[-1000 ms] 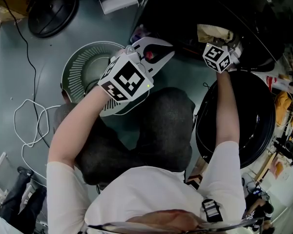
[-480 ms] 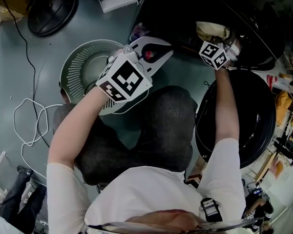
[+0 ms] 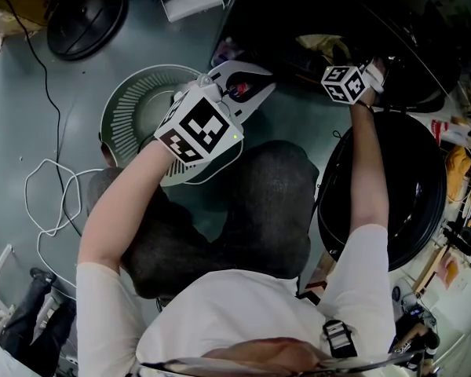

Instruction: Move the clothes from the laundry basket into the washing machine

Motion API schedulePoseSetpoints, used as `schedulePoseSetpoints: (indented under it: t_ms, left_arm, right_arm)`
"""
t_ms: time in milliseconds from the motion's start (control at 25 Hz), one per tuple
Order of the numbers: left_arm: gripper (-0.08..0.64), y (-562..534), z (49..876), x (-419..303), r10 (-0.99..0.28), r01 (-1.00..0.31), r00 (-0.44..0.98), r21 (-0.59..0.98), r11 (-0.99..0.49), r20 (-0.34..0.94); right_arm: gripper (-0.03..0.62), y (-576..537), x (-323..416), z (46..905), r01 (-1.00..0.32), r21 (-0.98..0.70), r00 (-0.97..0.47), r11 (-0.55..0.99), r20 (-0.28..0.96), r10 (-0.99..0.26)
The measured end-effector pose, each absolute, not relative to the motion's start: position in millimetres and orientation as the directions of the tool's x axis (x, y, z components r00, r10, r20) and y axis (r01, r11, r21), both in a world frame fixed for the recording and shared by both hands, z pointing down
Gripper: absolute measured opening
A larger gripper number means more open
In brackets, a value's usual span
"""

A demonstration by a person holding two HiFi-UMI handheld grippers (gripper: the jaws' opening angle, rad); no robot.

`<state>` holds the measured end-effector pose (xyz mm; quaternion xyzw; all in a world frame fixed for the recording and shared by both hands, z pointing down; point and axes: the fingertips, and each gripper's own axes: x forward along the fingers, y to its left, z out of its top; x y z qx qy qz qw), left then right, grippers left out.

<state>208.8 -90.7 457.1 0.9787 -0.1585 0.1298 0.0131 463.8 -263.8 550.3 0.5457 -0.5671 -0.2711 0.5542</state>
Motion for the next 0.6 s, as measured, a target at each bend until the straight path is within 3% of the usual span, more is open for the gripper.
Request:
schedulePoseSetpoints:
  t_ms: [280, 600]
  left_arm:
    - [0.006, -87, 460, 212, -0.287, -0.293, 0.923, -0.015, -0.956, 0.254]
    - [0.006, -96, 468, 208, -0.314, -0.313, 0.912, -0.045, -0.949, 0.264]
  right_arm:
    - [0.503, -256, 445, 539, -0.273, 0.920, 0.163, 0.281, 0.332, -0.929]
    - [0.502, -243, 444, 536, -0.308, 0.908, 0.148, 0.285, 0.341, -0.928]
